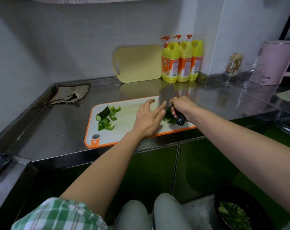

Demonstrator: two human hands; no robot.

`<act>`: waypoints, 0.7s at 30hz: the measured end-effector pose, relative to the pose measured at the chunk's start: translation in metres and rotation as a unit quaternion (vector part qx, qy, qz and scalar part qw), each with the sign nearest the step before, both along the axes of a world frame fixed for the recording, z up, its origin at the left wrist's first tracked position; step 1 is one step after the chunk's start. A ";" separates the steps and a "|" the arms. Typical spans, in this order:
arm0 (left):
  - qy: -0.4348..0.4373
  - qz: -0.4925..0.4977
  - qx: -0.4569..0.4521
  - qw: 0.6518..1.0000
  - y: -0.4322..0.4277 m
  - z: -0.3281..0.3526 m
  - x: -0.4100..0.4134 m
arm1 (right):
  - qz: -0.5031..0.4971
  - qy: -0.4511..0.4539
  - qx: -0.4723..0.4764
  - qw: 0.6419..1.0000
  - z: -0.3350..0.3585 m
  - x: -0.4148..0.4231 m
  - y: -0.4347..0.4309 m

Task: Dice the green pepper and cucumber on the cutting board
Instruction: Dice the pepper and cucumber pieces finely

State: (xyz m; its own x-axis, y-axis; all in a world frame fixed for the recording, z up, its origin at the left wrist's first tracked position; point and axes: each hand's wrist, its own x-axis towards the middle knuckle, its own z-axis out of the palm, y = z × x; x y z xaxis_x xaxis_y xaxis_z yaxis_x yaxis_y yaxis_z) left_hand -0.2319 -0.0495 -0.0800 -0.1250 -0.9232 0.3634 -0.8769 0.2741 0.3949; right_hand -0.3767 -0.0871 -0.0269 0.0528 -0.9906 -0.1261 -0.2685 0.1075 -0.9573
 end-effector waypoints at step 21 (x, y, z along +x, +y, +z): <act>0.217 0.047 0.023 0.975 -0.014 0.021 -0.005 | 0.046 0.096 -0.085 0.991 0.005 0.000 0.010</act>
